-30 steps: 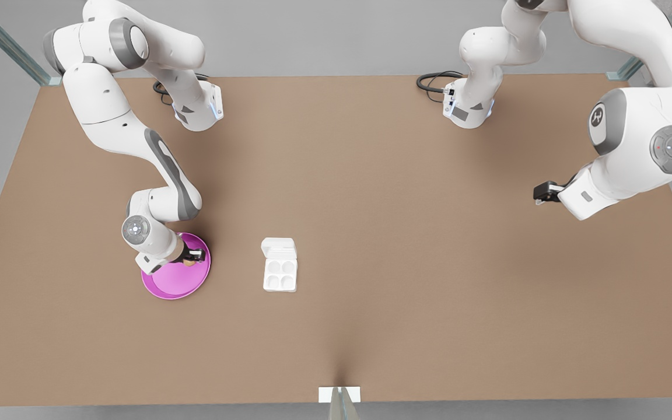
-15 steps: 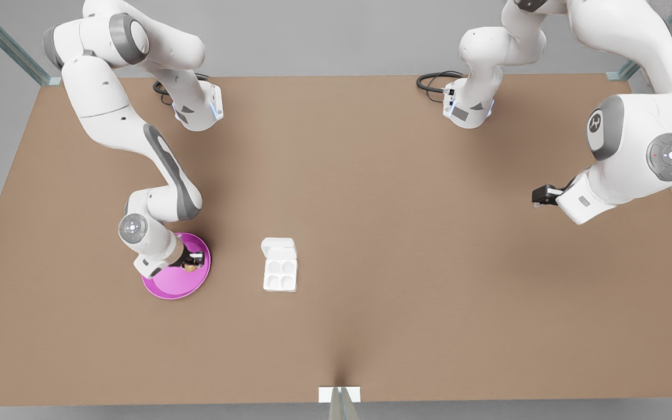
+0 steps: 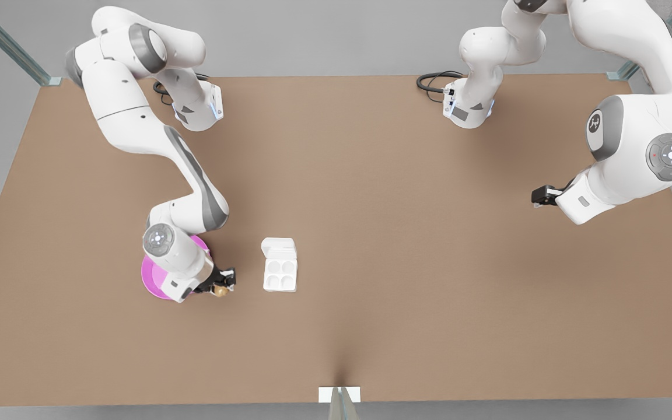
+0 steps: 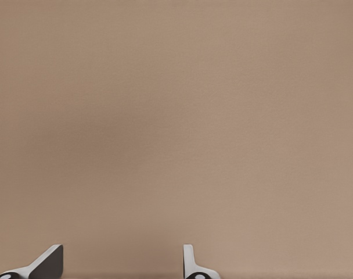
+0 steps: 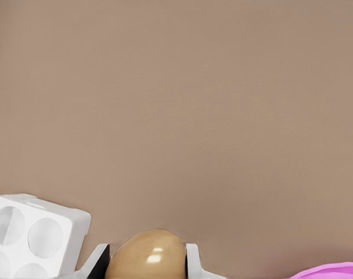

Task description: Pack egg into the box and close the box lid

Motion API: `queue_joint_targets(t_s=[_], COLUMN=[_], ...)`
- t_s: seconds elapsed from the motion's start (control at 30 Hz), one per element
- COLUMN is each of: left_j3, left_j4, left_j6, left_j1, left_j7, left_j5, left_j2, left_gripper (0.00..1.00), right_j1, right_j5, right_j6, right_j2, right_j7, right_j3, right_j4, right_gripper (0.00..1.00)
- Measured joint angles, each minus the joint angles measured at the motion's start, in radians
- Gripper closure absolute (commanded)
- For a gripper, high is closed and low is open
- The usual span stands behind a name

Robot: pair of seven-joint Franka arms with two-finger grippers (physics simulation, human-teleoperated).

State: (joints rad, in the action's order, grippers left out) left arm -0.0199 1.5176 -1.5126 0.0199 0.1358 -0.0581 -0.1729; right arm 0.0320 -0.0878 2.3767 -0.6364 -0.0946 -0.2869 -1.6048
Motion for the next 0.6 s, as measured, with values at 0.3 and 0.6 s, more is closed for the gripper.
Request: queue_joint_targets(t_s=[0.3,0.6], left_j3=[0.0,0.0], left_j4=[0.0,0.0], left_j6=[0.0,0.0], left_j1=[-0.001,-0.001], left_j7=[0.0,0.0], left_j5=[0.0,0.0], left_j2=[-0.004,-0.005], left_gripper=[0.0,0.0], right_j1=[0.055,0.142], right_j5=[-0.006,0.029], right_j6=[-0.082,-0.113], right_j2=[-0.127,-0.128], right_j7=[-0.017,-0.082], right_j3=[0.001,-0.001], right_j4=[0.217,0.225], right_gripper=[0.6,0.6])
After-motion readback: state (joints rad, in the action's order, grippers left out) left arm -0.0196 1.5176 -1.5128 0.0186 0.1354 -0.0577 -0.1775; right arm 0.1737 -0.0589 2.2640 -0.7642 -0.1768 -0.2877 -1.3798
